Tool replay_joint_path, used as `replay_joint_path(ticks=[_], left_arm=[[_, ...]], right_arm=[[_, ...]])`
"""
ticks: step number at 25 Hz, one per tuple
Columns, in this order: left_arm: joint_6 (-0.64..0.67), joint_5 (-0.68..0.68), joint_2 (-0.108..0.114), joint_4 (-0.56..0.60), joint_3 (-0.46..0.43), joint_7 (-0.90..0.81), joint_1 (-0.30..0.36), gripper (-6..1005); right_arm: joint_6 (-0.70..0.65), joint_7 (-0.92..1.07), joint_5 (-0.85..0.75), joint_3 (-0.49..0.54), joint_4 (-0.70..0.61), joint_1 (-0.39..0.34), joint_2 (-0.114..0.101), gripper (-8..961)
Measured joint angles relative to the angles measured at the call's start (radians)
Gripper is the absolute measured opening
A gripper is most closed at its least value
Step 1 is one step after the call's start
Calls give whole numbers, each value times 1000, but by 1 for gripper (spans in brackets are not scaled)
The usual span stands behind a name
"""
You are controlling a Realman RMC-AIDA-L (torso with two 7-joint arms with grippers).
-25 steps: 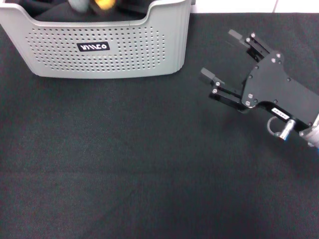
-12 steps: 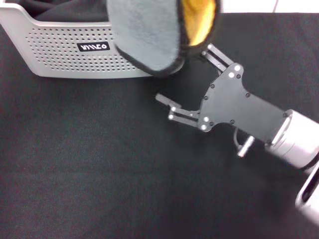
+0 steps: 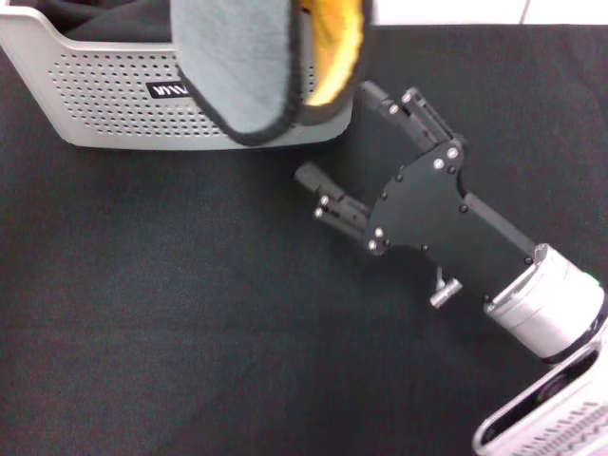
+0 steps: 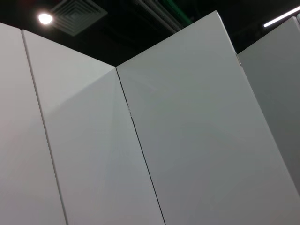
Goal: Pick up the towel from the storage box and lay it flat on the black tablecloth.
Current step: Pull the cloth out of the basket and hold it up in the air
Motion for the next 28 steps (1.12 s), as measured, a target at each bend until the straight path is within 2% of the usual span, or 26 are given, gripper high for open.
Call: replay_joint_path(ticks=[5, 19, 28], left_arm=[[0, 0, -1, 1, -1, -1, 7, 15], [2, 8, -3, -5, 1, 5, 12, 16], [4, 10, -1, -6, -1, 9, 15, 16]], right_arm=[[-24, -176, 92, -56, -41, 9, 0, 839], [-148, -312, 100, -128, -87, -3, 0, 837], [-195, -398, 125, -132, -104, -12, 0, 818]])
